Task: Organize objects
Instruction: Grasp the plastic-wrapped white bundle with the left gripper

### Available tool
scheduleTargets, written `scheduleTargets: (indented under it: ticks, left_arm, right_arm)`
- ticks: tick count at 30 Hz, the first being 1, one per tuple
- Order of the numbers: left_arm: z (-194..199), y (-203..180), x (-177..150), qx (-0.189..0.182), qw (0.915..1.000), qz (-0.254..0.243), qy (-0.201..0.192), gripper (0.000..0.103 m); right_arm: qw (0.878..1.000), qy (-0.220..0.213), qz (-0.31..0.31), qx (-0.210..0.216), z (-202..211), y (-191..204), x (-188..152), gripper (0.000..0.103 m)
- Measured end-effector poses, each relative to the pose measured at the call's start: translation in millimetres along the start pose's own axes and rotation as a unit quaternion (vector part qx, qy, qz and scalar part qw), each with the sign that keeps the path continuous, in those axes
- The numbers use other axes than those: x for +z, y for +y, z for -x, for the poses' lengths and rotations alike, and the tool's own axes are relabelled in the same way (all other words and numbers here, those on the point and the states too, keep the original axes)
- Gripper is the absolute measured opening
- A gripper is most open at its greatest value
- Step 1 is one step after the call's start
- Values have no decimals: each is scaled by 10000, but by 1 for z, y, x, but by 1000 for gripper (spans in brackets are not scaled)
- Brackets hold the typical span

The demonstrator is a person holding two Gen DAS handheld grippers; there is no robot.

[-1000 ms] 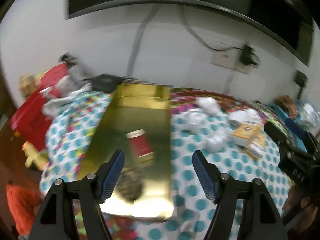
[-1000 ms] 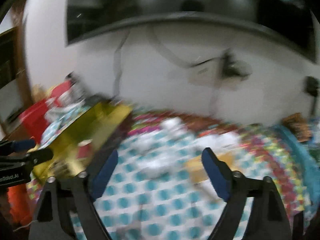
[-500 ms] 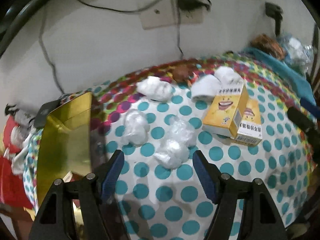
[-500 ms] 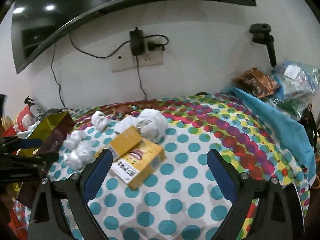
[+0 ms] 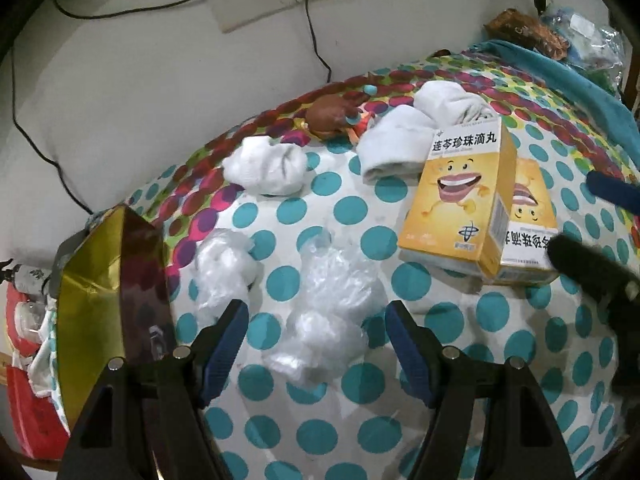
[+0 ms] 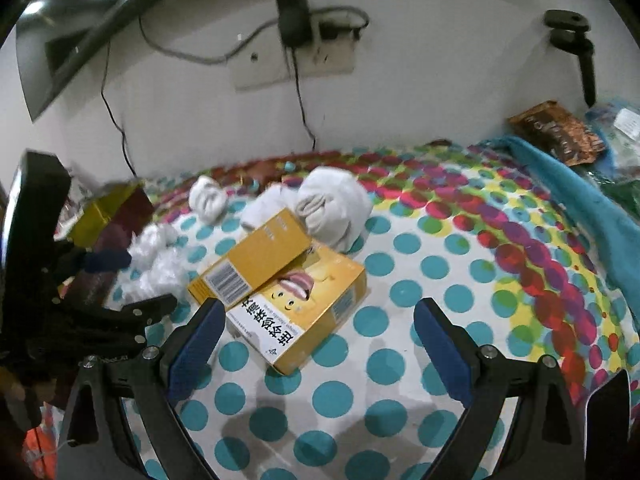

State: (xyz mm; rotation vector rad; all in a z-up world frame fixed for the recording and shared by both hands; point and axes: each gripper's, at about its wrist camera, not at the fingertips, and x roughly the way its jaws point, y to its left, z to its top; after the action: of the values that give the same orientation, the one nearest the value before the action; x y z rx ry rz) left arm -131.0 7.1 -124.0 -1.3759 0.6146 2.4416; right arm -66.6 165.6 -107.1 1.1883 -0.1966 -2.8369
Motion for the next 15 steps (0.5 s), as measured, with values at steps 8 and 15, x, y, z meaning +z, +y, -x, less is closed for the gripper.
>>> scheduleTargets:
  ticks: [8, 15]
  left_arm:
    - [-8, 0, 1, -160, 9998, 80, -63, 36]
    - [-7, 4, 0, -227, 9992, 275, -179, 34]
  right_arm:
    - [9992, 311, 253, 23, -19, 17, -5, 95]
    - [9987, 436, 270, -18, -31, 20, -7, 95]
